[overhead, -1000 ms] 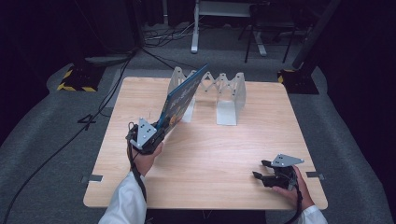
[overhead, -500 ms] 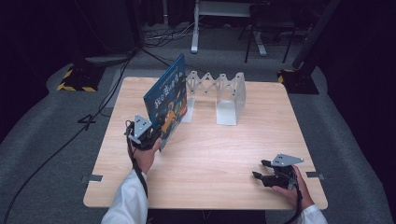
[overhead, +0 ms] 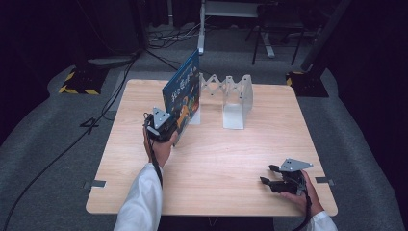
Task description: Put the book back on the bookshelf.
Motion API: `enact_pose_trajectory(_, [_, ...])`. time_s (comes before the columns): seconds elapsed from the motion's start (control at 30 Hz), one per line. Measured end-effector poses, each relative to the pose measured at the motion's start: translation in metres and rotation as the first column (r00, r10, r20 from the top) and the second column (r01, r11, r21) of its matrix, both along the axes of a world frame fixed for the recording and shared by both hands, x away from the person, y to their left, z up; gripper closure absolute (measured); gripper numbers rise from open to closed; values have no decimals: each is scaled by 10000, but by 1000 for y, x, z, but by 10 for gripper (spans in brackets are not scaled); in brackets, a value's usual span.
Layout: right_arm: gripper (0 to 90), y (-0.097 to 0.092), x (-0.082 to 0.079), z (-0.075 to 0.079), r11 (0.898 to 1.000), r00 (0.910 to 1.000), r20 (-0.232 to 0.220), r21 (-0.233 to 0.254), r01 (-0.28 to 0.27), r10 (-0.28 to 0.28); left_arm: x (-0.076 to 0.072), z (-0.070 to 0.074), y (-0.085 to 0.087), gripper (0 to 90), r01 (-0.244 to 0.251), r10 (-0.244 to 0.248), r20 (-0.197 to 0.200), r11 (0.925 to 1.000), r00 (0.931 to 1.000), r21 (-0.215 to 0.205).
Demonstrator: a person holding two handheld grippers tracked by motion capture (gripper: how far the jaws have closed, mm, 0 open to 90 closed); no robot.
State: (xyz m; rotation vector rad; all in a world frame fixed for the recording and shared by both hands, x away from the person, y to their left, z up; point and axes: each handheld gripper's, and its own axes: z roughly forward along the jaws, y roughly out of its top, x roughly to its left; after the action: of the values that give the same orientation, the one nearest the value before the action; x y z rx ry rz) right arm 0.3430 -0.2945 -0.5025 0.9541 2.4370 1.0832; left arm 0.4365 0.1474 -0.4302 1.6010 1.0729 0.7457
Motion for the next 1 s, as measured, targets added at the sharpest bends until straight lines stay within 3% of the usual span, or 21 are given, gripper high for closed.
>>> enact_pose_trajectory(0.33, [347,0,0,0,10000,10000,-26,10,7,-7,17,-2,6,801,-485,458,-398,9964,9982,-690])
enact_pose_trajectory(0.8, [345,0,0,0,10000,10000,-29,7,-14,14,18,-3,-2,749,-406,424,-337,9977,9985,534])
enact_pose_trajectory(1.0, [344,0,0,0,10000,10000,-30,11,-14,14,17,-9,-8,729,-355,391,-446,9963,9982,784])
